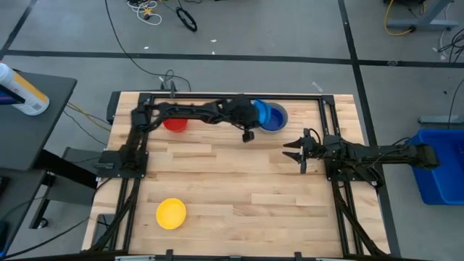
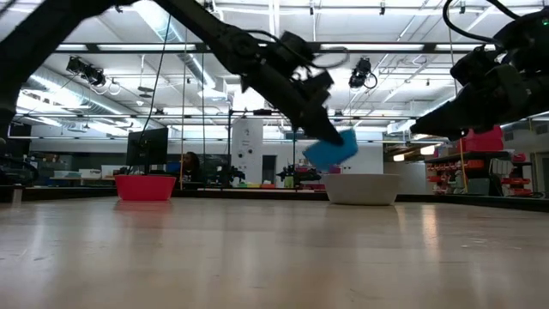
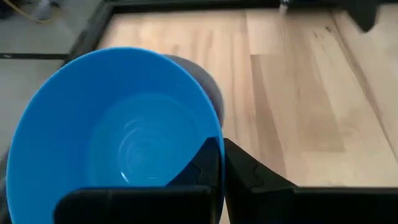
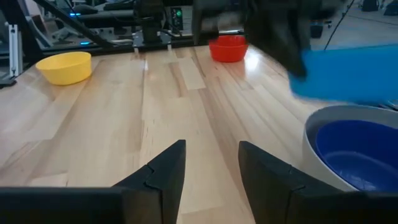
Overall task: Nest bowls inside each other
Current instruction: Stack the light blue bowl on the dark blue bowl
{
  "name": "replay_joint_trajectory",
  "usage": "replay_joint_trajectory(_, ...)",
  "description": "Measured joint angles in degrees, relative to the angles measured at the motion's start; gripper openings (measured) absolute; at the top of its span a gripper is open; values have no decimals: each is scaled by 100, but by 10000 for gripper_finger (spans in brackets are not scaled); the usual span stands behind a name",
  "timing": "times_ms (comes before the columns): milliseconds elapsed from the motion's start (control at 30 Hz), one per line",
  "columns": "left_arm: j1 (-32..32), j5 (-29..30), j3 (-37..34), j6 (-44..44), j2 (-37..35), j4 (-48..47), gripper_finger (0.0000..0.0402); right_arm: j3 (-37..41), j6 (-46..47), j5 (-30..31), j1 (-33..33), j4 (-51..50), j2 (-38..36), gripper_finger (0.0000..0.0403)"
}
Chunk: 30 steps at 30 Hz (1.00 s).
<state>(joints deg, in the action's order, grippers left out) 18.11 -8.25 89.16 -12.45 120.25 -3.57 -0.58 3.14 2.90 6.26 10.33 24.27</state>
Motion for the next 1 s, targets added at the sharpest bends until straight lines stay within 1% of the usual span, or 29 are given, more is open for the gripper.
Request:
replay_joint_trajectory(100, -5, -216, 675, -69, 506, -230, 6, 0, 7, 4, 1, -24, 0, 156)
replay_joint_trajectory(167, -5, -258, 1078, -77, 779, -389, 6, 0, 7, 8, 2, -31, 0, 155)
replay_joint_trajectory(300, -2, -306, 1560, -147, 1090, -752, 6, 0, 9, 9, 2, -49, 0, 153)
replay_joint_trajectory(367, 9, -314, 1708, -198, 1169, -633, 6, 0, 9, 9, 2, -65, 0, 154)
replay_joint_trajectory(433, 54, -364, 1767, -220, 1183, -874, 6, 0, 9, 24, 4, -68, 0, 153)
replay_joint_trajectory(567, 94, -334, 1882, -321, 1324, -996, 6, 0, 9, 58, 7, -109, 0, 151)
replay_joint_trajectory(700, 96, -354, 1933, -442, 1383, -904, 6, 0, 9, 67, 7, -89, 0, 151)
replay_joint_trajectory(767, 110, -387, 1942, -445, 1407, -1171, 6, 0, 9, 70, 7, -83, 0, 150)
replay_joint_trajectory(1000, 111, -520, 1965, -410, 1593, -1143, 6, 0, 95, 143, 7, -31, 0, 151)
